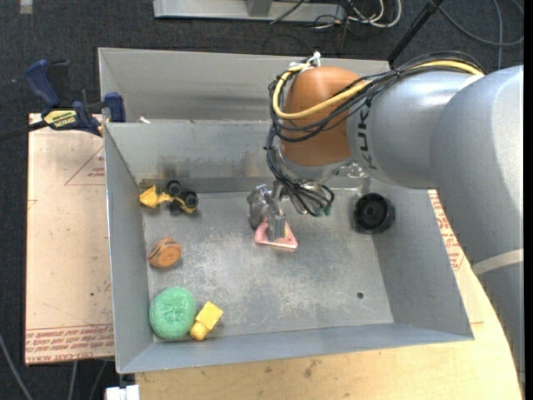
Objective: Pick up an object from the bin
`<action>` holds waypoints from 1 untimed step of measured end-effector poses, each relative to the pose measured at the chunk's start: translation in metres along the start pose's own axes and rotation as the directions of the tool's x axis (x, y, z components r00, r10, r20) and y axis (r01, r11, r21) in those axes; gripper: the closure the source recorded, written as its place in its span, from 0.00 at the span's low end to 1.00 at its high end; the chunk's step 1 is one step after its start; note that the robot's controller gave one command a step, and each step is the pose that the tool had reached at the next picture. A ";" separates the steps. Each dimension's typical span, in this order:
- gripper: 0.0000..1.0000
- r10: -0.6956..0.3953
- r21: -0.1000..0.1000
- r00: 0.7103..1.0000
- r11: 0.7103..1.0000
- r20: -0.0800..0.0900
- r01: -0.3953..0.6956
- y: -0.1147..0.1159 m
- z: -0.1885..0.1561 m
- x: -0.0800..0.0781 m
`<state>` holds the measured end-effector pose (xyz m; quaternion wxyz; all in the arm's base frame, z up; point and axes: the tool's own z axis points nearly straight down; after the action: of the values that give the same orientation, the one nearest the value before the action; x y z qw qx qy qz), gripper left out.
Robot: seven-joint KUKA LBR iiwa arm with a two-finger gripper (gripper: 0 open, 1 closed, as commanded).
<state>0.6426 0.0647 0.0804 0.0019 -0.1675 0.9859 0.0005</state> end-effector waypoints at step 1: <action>1.00 -0.003 0.001 1.000 1.000 0.003 0.003 -0.001 -0.001 -0.016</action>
Offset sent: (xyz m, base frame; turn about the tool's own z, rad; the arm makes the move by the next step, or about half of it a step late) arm -0.0016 -0.0038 0.1577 -0.0057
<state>0.6583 0.0696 0.0810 0.0034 -0.1691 0.9856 0.0005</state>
